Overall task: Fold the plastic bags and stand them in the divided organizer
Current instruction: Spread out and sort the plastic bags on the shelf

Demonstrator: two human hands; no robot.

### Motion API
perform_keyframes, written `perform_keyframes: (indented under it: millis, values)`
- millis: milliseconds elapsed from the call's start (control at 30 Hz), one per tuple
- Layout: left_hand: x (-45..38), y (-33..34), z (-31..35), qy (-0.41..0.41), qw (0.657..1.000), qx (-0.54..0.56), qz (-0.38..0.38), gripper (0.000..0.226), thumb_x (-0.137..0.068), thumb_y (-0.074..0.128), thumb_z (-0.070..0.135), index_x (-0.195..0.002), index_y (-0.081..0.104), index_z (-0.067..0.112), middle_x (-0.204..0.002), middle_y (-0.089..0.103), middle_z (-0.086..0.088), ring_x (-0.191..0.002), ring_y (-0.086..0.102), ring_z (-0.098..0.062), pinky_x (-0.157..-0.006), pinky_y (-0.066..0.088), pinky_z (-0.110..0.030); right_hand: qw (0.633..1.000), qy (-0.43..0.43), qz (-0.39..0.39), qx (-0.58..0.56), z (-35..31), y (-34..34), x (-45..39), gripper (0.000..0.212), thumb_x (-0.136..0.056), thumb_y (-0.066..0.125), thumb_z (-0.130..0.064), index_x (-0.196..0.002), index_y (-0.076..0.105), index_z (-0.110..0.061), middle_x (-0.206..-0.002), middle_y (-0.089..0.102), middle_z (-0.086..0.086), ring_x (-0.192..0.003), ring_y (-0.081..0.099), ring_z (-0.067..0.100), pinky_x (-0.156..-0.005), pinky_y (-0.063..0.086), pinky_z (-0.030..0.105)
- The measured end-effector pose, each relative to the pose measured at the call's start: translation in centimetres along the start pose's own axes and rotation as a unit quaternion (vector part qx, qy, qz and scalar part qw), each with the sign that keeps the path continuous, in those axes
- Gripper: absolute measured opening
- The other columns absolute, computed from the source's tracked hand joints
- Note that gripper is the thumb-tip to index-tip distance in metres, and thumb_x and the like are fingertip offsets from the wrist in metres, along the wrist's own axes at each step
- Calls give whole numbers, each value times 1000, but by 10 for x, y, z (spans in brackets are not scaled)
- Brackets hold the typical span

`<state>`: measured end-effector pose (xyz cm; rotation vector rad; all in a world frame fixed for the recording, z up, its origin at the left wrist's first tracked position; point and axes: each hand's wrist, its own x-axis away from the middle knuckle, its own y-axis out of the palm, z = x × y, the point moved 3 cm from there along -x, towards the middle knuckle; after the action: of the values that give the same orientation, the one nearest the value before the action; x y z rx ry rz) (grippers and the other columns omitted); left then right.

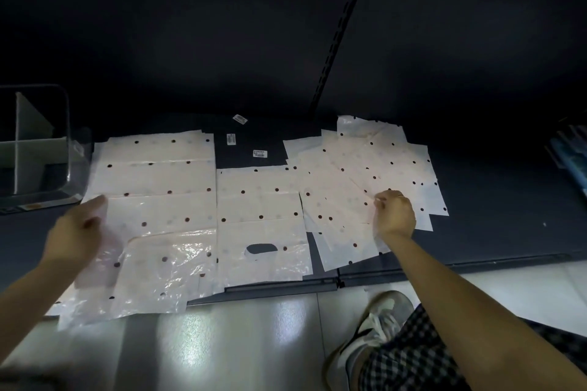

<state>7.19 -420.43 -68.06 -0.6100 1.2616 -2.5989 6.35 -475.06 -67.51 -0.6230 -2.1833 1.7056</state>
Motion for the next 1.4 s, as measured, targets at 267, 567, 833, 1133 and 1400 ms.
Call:
perform_keyframes:
  millis: [267, 567, 833, 1133, 1400]
  values:
    - [41, 4, 42, 98, 977, -92, 168, 30, -86, 62, 8, -115, 63, 15, -123, 43, -23, -107, 38, -47, -90, 33, -55, 968, -8, -24, -250, -46, -12, 12, 2, -94, 51, -10, -93, 50, -8, -82, 57, 5, -78, 56, 25, -63, 40, 29]
    - [97, 66, 124, -2, 903, 371, -217, 31, -94, 50, 36, -121, 52, 21, -110, 57, -8, -86, 62, -26, -75, 53, -34, 889, -330, -275, -158, -132, 3, 121, 25, -99, 41, -14, -122, 47, -4, -126, 54, 10, -115, 50, 22, -92, 36, 25]
    - [101, 104, 129, 35, 973, 175, -143, 30, -83, 63, -2, -110, 65, 12, -128, 58, -6, -121, 50, -25, -95, 37, -26, 898, -379, -193, -114, -91, -1, 93, 42, -91, 57, -39, -122, 54, -11, -130, 56, 1, -135, 37, 20, -111, 28, 32]
    - [105, 107, 124, 137, 987, -50, -74, 20, -83, 69, 32, -103, 69, 27, -103, 36, -2, -106, 44, -27, -85, 42, -33, 981, -59, -80, -164, -12, 9, 29, 22, -93, 55, -13, -110, 68, -8, -135, 54, 3, -124, 48, 23, -98, 39, 27]
    - [114, 99, 148, 227, 964, 115, -77, 18, -85, 68, 18, -101, 66, 27, -100, 55, -3, -93, 51, -21, -77, 39, -27, 949, -24, -50, -311, -61, -22, 37, 28, -100, 42, -12, -115, 64, -5, -112, 67, 6, -98, 60, 20, -86, 43, 22]
